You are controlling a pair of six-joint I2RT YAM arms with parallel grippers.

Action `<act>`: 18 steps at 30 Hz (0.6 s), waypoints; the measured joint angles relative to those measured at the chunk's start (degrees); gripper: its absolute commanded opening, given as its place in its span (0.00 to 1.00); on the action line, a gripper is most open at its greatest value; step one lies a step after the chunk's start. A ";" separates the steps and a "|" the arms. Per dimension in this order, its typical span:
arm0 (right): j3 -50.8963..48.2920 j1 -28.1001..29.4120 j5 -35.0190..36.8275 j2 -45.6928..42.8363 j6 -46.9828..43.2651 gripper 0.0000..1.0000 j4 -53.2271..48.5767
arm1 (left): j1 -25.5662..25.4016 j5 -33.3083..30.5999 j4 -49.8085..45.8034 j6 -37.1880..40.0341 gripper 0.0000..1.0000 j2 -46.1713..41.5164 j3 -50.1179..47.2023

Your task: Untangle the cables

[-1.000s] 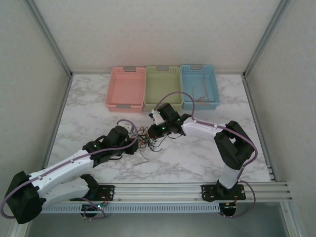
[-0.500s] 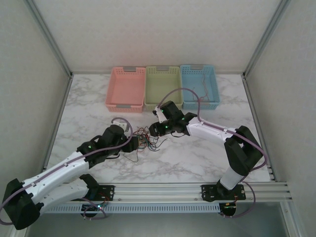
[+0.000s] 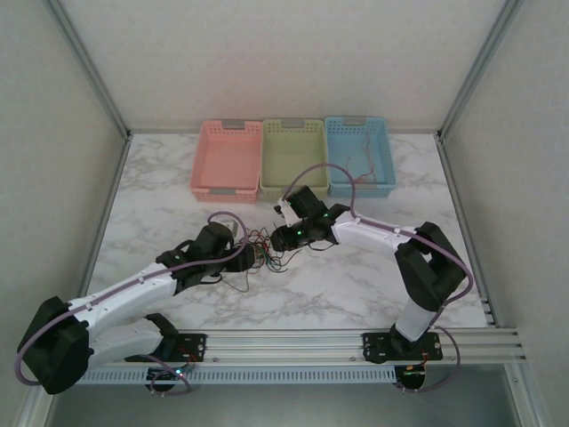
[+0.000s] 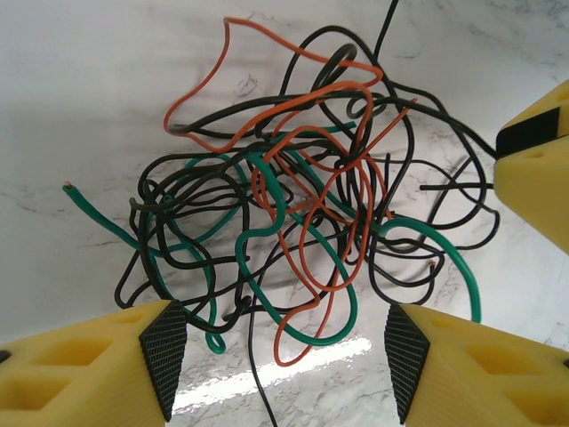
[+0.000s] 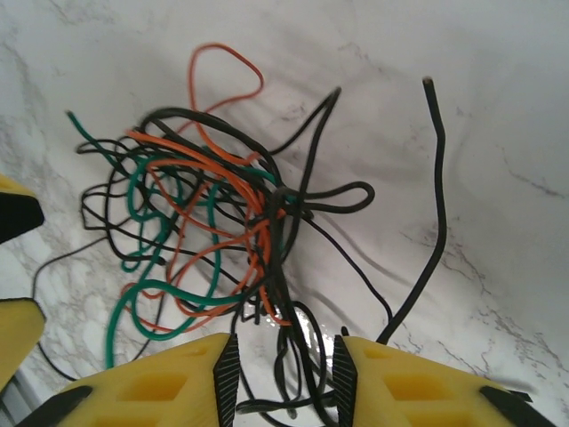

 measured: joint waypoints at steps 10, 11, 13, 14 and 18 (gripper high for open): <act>0.79 0.00 0.02 1.57 -1.29 0.05 -0.07 | 0.04 0.00 2.16 -0.02 0.62 0.96 -1.49; 0.79 0.00 0.04 1.51 -1.31 0.03 -0.04 | 0.07 0.00 2.32 -0.02 0.62 1.11 -1.60; 0.76 0.00 0.02 1.11 -1.31 0.00 -0.24 | 0.09 0.00 2.49 -0.02 0.62 1.36 -1.68; 0.76 0.00 -0.02 0.79 -1.29 0.00 -0.33 | 0.11 0.02 2.58 -0.02 0.62 1.51 -1.68; 0.76 0.00 -0.26 -1.55 -1.86 0.00 -0.44 | 0.31 0.17 2.99 -0.02 0.63 2.10 -1.68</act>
